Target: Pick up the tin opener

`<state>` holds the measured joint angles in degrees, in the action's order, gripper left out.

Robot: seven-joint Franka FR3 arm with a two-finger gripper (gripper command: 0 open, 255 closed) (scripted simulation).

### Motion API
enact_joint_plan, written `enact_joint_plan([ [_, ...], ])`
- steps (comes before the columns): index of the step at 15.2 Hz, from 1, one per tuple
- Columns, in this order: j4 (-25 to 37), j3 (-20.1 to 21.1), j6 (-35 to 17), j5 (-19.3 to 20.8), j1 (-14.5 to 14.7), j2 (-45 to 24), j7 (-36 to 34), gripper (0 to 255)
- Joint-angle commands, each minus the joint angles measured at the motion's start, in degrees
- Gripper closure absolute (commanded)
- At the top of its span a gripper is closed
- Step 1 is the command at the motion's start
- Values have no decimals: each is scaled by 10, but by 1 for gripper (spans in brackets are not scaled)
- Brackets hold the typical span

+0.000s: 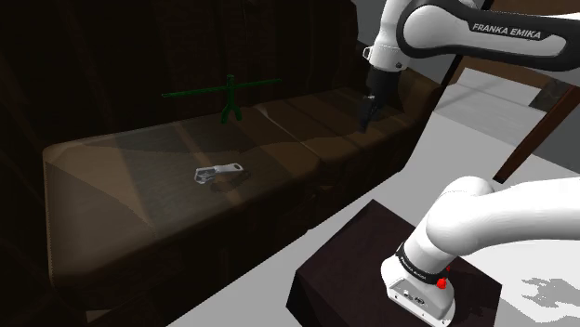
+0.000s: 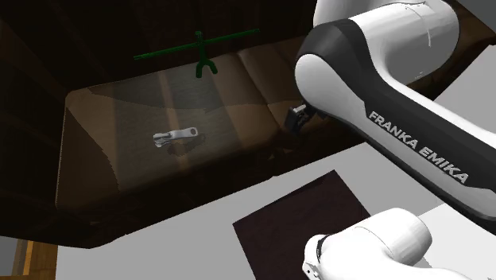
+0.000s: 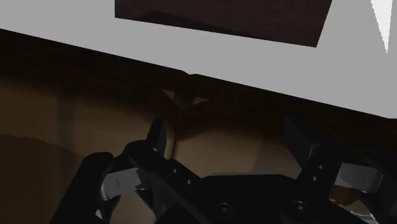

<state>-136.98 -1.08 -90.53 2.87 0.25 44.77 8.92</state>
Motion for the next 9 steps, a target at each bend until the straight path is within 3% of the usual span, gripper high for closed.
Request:
enact_joint_plan([
  [1, 0, 0, 0, 0, 0, 0, 0, 0],
  [9, 40, -4, -122, -13, 54, -147, 95, 0],
])
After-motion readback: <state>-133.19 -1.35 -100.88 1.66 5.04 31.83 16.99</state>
